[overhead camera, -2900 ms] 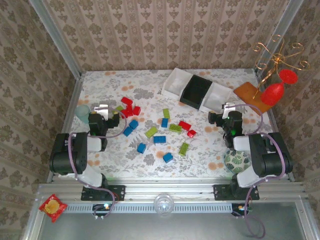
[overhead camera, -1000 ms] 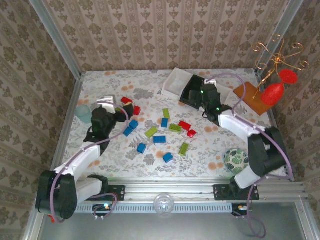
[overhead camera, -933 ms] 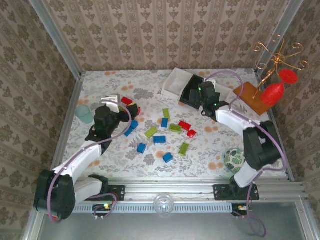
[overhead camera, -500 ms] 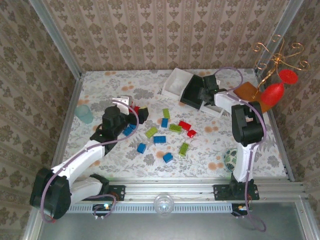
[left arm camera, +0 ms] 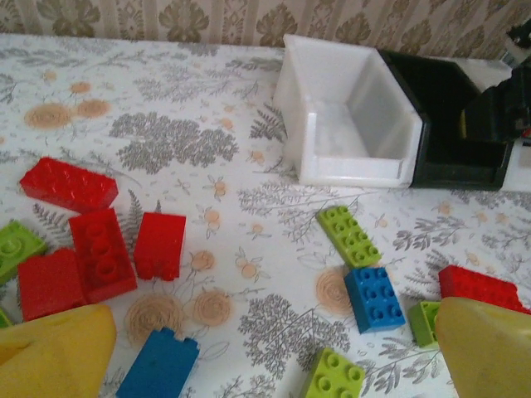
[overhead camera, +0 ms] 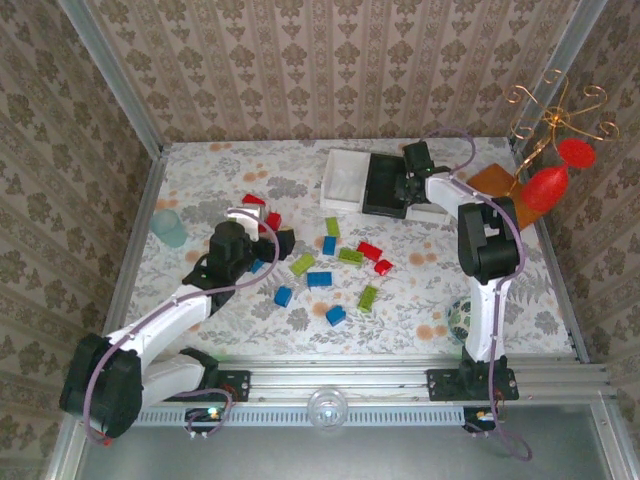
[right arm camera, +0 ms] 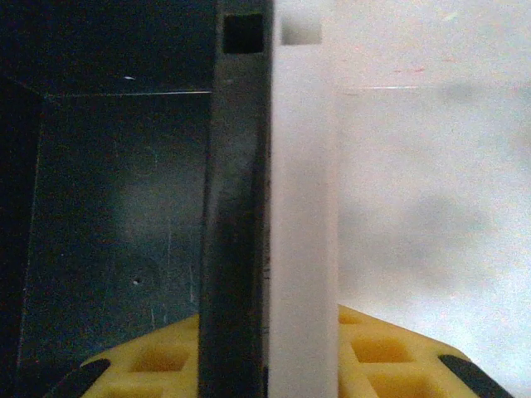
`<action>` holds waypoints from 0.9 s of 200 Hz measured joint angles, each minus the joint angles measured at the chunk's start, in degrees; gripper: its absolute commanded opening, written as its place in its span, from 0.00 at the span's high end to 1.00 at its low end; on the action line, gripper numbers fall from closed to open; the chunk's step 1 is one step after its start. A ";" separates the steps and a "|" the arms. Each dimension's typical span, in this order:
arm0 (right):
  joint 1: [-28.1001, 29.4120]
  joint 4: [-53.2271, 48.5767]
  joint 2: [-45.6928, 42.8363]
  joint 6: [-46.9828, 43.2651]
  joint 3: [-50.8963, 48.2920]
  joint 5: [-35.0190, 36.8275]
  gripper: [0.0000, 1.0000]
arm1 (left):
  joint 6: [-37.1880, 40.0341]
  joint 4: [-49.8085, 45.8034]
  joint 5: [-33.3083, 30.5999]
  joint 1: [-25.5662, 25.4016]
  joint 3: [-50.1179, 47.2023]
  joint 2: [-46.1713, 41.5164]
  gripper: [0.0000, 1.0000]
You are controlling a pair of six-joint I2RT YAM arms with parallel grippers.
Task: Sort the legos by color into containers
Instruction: Rotate the container at the top-center of the table.
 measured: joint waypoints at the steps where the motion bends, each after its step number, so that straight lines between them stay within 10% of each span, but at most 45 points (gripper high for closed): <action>1: 0.00 -0.15 0.11 -0.04 0.22 -0.11 0.71 | -0.02 -0.02 0.00 0.00 -0.02 0.00 0.00; 41: 0.09 -2.62 2.97 -3.26 5.51 -3.06 0.66 | -0.72 -2.54 0.02 -0.07 -0.13 0.00 0.00; 94: 1.03 -4.96 4.35 -6.47 10.47 -7.04 0.33 | -1.44 -6.60 0.22 -0.37 -0.02 0.59 0.00; 180: 13.16 0.85 -37.97 -5.33 -29.81 0.74 0.26 | -2.32 -10.91 10.54 -0.55 -0.42 -1.73 0.00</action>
